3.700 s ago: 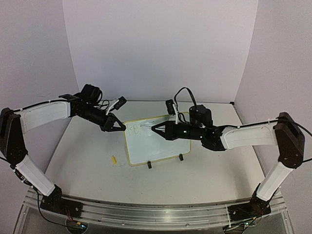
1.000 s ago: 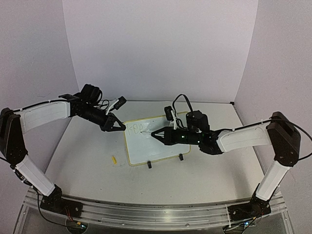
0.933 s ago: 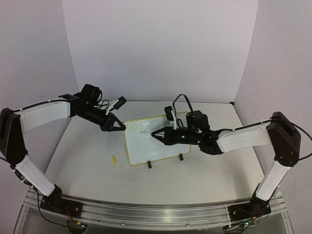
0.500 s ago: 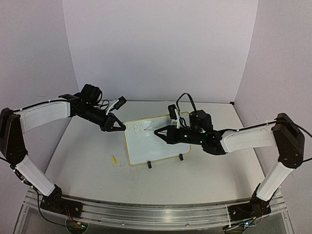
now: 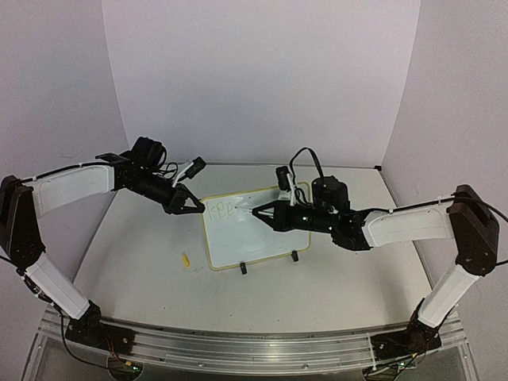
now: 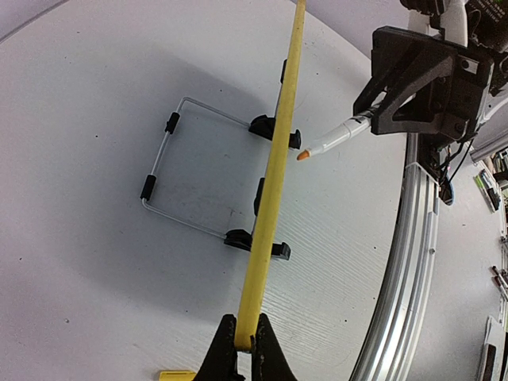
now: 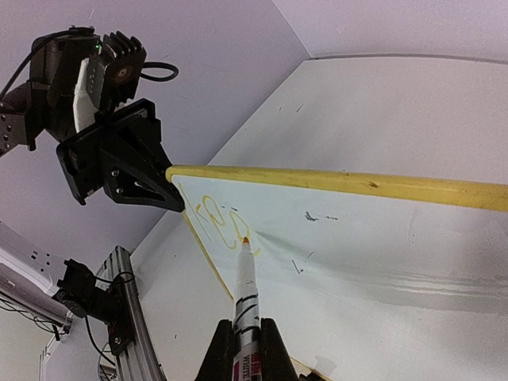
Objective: Write a sentence on the whiteboard
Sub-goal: Write on the whiteboard with the whiteboard marker without the cap.
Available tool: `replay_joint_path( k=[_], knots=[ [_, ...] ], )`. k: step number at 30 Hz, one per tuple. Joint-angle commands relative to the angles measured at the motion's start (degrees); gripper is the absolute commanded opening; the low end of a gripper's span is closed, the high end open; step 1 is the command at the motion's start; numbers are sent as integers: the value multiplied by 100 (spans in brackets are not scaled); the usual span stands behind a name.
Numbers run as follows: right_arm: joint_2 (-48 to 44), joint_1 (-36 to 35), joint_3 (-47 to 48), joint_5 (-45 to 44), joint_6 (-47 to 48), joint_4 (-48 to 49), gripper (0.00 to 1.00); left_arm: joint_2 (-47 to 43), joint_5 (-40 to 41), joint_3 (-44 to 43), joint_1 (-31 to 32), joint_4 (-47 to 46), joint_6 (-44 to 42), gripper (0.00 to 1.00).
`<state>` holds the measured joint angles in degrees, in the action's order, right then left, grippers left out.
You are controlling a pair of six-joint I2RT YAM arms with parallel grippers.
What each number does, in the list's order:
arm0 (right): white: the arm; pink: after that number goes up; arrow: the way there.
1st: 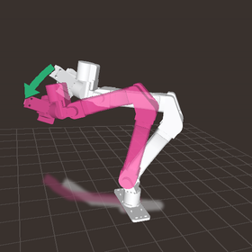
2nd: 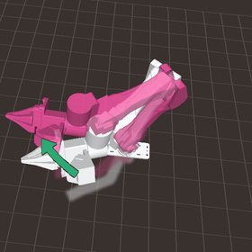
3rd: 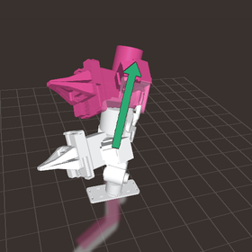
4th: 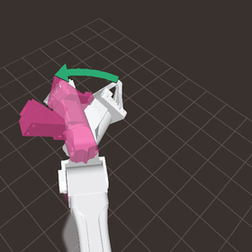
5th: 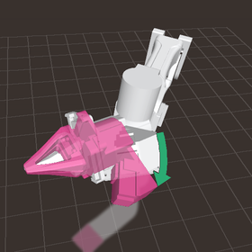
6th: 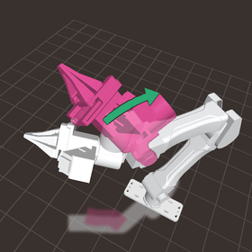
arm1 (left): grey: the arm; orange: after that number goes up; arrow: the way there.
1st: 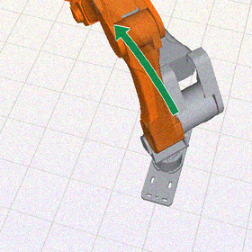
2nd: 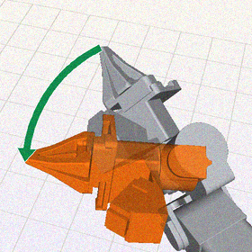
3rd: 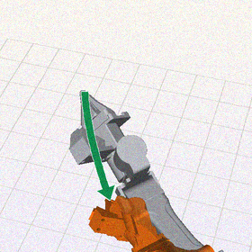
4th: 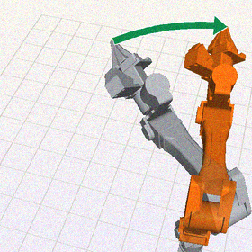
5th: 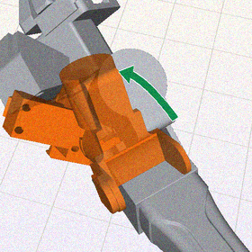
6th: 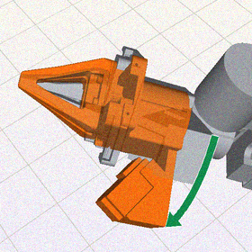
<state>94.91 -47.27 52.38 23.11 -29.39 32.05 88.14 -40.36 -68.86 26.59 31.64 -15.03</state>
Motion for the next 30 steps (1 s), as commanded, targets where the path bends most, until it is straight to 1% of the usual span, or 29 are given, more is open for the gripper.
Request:
replay_joint_path(
  k=[1,14,23,30],
  knots=[
    [21,22,283,-78,78,152,0,-174,318,-4,-22,-6,-175,0],
    [220,82,399,-151,49,144,0,-165,307,-11,-23,14,-186,0],
    [194,80,53,-316,-81,135,0,-164,301,-15,-22,9,-180,0],
    [234,78,-231,-159,-181,135,0,-148,292,-14,-22,12,-180,0]
  ],
)
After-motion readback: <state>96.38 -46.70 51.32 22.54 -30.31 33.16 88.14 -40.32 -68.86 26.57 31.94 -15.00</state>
